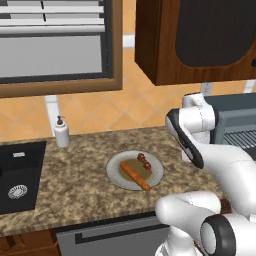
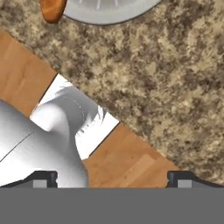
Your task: Pick up the kebab skewer and baguette bread, and place them inside the toaster oven. Close the toaster oven door and start by setting the timer.
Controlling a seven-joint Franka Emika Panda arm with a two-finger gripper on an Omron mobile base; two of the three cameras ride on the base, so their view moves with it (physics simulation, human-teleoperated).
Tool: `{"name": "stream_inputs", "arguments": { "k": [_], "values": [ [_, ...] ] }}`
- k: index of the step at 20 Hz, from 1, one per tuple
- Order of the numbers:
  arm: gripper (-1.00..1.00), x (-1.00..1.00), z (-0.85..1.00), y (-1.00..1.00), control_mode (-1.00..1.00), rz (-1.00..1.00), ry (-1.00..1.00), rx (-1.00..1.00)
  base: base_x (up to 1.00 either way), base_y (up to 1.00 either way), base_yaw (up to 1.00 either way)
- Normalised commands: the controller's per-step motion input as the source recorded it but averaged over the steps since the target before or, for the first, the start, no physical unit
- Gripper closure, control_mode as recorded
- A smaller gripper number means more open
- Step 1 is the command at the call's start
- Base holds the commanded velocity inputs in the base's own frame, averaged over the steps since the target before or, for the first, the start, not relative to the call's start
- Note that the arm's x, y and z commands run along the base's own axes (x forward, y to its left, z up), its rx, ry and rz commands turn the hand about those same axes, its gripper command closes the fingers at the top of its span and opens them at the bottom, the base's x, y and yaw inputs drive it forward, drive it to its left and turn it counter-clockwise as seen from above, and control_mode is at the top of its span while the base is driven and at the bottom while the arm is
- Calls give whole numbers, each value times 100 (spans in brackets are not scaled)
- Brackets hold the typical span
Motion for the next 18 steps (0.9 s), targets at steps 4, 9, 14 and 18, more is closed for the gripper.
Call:
{"name": "stream_inputs", "arguments": {
  "k": [4,9,14,18],
  "values": [
    [-100,31,-35,100,-100,-35,-1,-1,0,0,0],
    [-100,31,-15,100,-100,-42,-8,0,0,0,0],
    [-100,43,-13,94,-100,-31,-26,-10,0,0,0],
    [-100,32,-43,46,-100,-6,-22,-5,0,0,0]
  ]
}}
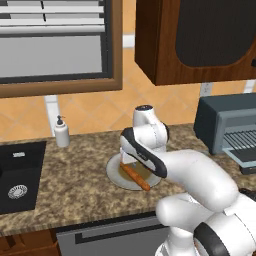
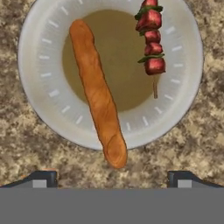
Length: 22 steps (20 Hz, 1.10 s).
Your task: Pick up the kebab skewer and baguette bread, and place them inside the toaster oven. Close the toaster oven door and start by setting the timer.
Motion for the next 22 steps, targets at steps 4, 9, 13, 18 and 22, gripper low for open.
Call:
{"name": "stream_inputs", "arguments": {
  "k": [4,9,13,18,22],
  "values": [
    [-100,64,-40,23,-100,0,-14,0,0,0,0],
    [-100,38,-41,4,-100,0,0,0,0,0,0],
    [-100,1,-39,4,-100,0,0,0,0,0,0],
    [-100,0,-23,0,-100,0,0,0,0,0,0],
    [-100,1,-38,1,-100,0,0,0,0,0,0]
  ]
}}
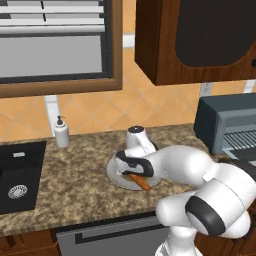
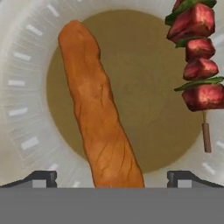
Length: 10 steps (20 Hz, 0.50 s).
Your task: Pick up the kebab skewer and baguette bread, and place them inside the toaster oven. Close the toaster oven door and start by setting the timer.
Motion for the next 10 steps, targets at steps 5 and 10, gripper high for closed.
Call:
{"name": "stream_inputs", "arguments": {
  "k": [5,10],
  "values": [
    [-100,3,-27,0,-100,0,0,0,0,0,0],
    [-100,0,-13,0,-100,0,0,0,0,0,0]
  ]
}}
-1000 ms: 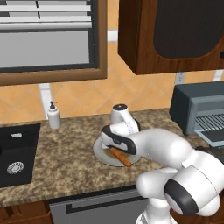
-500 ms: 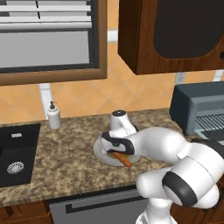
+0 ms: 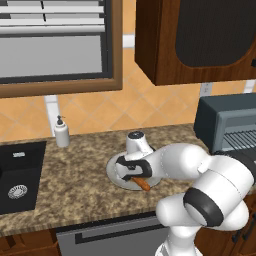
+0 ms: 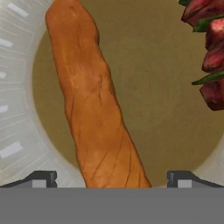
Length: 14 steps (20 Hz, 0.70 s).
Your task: Pick up the kebab skewer and baguette bread, and place them inside the toaster oven. Close the toaster oven door and start by setting the timer.
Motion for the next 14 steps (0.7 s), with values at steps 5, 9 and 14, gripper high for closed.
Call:
{"name": "stream_inputs", "arguments": {
  "k": [5,9,14],
  "values": [
    [-100,0,-9,0,-100,0,0,0,0,0,0],
    [100,0,0,0,-100,0,0,0,0,0,0],
    [100,0,9,0,-100,0,-1,0,0,0,0]
  ]
}}
